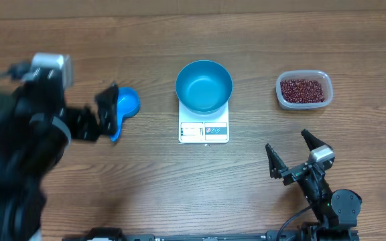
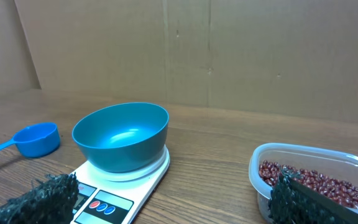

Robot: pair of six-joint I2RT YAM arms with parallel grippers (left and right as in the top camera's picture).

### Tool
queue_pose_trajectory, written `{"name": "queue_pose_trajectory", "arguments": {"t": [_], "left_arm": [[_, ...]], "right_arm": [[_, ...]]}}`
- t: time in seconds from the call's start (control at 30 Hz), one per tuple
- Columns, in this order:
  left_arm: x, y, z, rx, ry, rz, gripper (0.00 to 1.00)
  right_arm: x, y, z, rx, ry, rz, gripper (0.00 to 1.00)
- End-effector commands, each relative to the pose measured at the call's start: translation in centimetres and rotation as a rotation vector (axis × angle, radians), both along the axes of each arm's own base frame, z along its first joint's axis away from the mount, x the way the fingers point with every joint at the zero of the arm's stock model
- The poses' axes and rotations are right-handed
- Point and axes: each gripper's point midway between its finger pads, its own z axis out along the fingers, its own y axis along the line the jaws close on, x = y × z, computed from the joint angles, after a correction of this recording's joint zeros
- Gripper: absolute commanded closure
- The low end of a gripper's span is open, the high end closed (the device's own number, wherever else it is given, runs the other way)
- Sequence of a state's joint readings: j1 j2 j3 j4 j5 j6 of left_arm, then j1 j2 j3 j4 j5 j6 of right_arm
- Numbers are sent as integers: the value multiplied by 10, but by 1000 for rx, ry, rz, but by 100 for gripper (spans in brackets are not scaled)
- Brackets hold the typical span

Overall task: Scoop item into bowl and weigh 150g on scale
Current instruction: 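Move the left gripper forward to the blue scoop's handle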

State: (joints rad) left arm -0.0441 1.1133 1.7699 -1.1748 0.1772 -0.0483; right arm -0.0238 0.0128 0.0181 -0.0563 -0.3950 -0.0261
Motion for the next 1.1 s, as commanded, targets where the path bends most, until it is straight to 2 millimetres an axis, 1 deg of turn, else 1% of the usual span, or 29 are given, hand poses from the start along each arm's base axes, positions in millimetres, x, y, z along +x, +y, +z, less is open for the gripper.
{"name": "queue_pose_trajectory", "arguments": {"t": [0.0,0.07,0.1,0.17,0.2,0.23,0.27,0.3,0.33,0.57,0.63,0.7,0.73,0.77,0.8,0.9,1.0,1.07], "left_arm": [[24,-3,-22,13,99,-19,0],[38,-3,-37,13,153,-20,0],[44,-4,-48,15,199,-20,0],[52,-2,-66,27,265,-16,1],[56,0,-73,40,289,-7,8],[60,5,-83,69,323,8,35],[63,10,-91,90,350,29,96],[65,15,-101,100,389,58,96],[68,19,-115,102,450,91,96],[69,20,-187,119,761,104,96],[71,20,-202,121,823,107,95],[74,20,-218,119,877,119,81],[76,20,-225,121,901,118,77],[78,20,-233,122,923,117,76],[80,20,-241,122,948,121,71],[81,17,-258,120,1009,117,48],[80,14,-272,142,1058,108,40],[82,17,-280,179,1065,119,34]], "right_arm": [[0,1,-3,0,1,5,0],[0,1,-3,0,1,5,0],[0,1,-3,0,1,5,0],[0,1,-3,0,1,5,0],[0,1,-3,0,1,5,0],[0,1,-3,0,1,5,0],[0,1,-3,0,1,5,0],[0,1,-3,0,1,5,0],[0,1,-3,0,1,5,0],[0,1,-3,0,1,5,0],[0,1,-3,0,1,5,0],[0,1,-3,0,1,5,0],[0,1,-3,0,1,5,0],[0,1,-3,0,1,5,0],[0,1,-3,0,1,5,0],[0,1,-3,0,1,5,0],[0,1,-3,0,1,5,0],[0,1,-3,0,1,5,0]]}}
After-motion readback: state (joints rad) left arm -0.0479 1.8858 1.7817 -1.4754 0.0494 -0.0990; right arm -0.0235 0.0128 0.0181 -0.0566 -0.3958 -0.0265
